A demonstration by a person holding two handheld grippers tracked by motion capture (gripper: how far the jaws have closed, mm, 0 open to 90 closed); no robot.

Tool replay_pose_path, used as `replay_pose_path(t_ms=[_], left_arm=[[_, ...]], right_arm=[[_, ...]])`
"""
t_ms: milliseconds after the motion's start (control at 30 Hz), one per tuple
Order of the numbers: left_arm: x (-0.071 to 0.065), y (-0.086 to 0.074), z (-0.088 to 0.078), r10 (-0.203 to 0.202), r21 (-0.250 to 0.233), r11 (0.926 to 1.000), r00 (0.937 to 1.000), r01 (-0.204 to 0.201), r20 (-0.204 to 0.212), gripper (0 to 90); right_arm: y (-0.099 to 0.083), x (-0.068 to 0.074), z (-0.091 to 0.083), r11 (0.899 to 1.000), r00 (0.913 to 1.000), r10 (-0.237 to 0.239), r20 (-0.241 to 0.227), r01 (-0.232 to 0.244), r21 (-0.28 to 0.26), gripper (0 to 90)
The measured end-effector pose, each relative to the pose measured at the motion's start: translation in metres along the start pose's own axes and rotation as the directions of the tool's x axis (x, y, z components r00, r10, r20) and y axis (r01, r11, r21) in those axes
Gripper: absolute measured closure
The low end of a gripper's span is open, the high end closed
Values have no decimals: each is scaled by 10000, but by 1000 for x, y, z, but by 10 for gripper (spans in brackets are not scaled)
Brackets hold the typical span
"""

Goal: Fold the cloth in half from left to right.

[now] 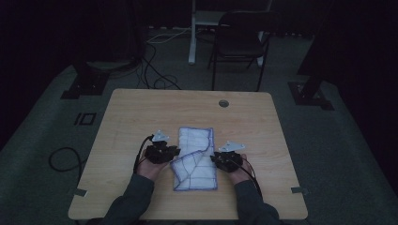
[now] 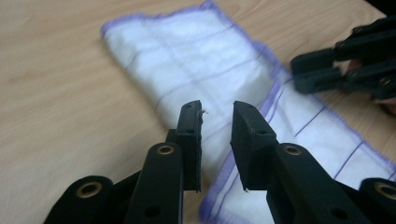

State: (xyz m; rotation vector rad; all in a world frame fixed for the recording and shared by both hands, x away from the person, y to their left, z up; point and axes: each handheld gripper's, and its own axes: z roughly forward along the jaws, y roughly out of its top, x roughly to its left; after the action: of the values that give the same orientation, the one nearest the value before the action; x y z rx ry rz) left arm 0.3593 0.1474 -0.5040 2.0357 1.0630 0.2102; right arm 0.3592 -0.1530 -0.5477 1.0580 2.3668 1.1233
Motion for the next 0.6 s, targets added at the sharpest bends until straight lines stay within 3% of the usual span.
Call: replay_pose_path(t_ms=[200, 433, 600], left_arm=[[6, -18, 0, -556, 113, 9984, 9978, 552, 356, 662], [2, -24, 10, -581, 631, 9966, 9956, 535, 730, 612], [-10, -21, 8, -289, 586, 9980, 9963, 242, 809, 843]], right_arm=[[0, 0, 0, 10000, 10000, 9, 0, -9, -14, 719], [0, 0, 0, 10000, 10000, 7, -1, -7, -13, 719], [0, 0, 0, 10000, 10000, 3, -5, -3, -19, 719]])
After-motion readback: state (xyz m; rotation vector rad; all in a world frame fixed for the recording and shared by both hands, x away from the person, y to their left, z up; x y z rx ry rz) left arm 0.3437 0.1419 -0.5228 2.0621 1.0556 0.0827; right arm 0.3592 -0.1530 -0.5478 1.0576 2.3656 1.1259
